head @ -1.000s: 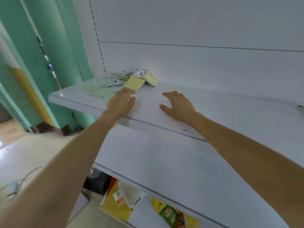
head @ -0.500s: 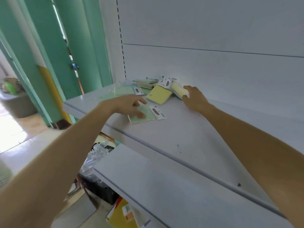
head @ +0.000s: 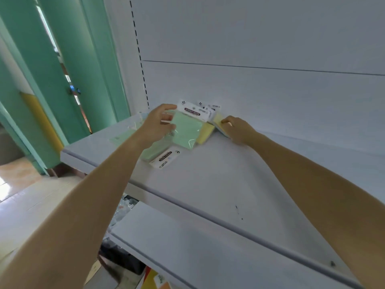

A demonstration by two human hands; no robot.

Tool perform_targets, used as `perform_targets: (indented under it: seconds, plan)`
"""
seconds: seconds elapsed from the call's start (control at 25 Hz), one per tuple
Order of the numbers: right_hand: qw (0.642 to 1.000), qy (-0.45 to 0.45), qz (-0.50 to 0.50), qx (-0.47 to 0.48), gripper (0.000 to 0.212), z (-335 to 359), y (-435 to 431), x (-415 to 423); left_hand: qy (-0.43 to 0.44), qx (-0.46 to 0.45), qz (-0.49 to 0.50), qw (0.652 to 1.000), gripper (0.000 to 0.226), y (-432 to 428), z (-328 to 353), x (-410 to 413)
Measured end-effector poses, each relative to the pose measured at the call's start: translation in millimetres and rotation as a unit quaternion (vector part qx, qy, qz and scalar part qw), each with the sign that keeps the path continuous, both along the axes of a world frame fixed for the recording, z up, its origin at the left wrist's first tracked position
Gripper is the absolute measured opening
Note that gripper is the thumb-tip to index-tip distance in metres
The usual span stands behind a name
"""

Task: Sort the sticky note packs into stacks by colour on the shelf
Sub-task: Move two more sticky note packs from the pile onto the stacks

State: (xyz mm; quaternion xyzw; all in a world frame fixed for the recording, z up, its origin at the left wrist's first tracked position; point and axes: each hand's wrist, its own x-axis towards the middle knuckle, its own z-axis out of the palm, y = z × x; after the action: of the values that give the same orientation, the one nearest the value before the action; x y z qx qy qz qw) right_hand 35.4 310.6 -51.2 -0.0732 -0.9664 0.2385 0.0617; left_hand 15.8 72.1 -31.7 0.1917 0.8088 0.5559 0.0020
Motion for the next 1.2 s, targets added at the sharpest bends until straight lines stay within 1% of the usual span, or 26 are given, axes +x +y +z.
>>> perform_targets:
  seconds: [0.08, 0.16, 0.24, 0.32, 0.36, 0.48, 0.56, 0.64, 0.68, 0.72, 0.8, 0.88, 0.92, 1.0, 1.12, 1.2]
  plan:
    - [1.0, -0.005, -0.004, 0.005, 0.034, 1, 6, 1, -0.006, 0.032, 0.018, 0.999, 0.037, 1, -8, -6]
    - [1.0, -0.024, -0.005, 0.005, 0.028, 2, 9, 2, 0.0, 0.024, 0.028, 0.999, 0.034, 2, -14, -10]
    - [0.999, -0.037, -0.001, -0.026, 0.016, 0, 11, 1, -0.01, 0.031, 0.026, 0.999, 0.033, 4, -18, -10]
    - [0.998, -0.042, 0.005, -0.05, 0.009, 0, 11, 2, -0.033, 0.055, 0.025, 0.998, 0.034, 6, -22, -11]
    - [0.998, -0.038, 0.007, -0.055, 0.009, 0, 11, 1, -0.035, 0.05, 0.035, 0.997, 0.033, 6, -25, -12]
    - [0.998, -0.015, 0.01, -0.059, 0.01, 1, 6, 0, -0.011, -0.005, 0.069, 0.998, 0.034, 10, -28, -16]
    - [0.996, -0.028, -0.026, -0.079, 0.018, 2, 5, -5, -0.009, -0.008, 0.065, 0.998, 0.033, 12, -27, -17]
    - [0.997, -0.039, -0.02, -0.058, 0.027, 3, 4, -10, -0.012, -0.01, 0.058, 0.998, 0.033, 12, -27, -17]
    - [0.998, -0.042, -0.011, -0.049, 0.028, 2, 5, -12, -0.008, -0.013, 0.057, 0.998, 0.032, 12, -28, -16]
    - [0.995, -0.043, -0.012, -0.084, 0.023, -1, 5, -15, -0.002, -0.015, 0.055, 0.998, 0.031, 12, -30, -15]
    - [0.996, -0.011, 0.002, -0.089, 0.009, -3, 8, -18, 0.012, -0.018, 0.05, 0.999, 0.031, 11, -34, -13]
    - [0.992, -0.009, -0.001, -0.124, 0.006, -2, 10, -16, 0.019, -0.018, 0.045, 0.999, 0.031, 10, -37, -13]
    - [0.991, -0.017, 0.013, -0.129, 0.009, 1, 13, -12, 0.023, -0.016, 0.042, 0.999, 0.031, 9, -38, -14]
    - [0.988, -0.009, 0.03, -0.149, 0.021, 7, 18, -3, 0.029, -0.013, 0.037, 0.999, 0.031, 9, -37, -15]
    - [0.983, 0.006, 0.041, -0.179, 0.033, 12, 25, 13, 0.03, -0.014, 0.04, 0.999, 0.032, 10, -38, -16]
    - [0.985, 0.009, 0.041, -0.165, 0.044, 15, 27, 27, 0.026, -0.023, 0.039, 0.999, 0.033, 10, -37, -14]
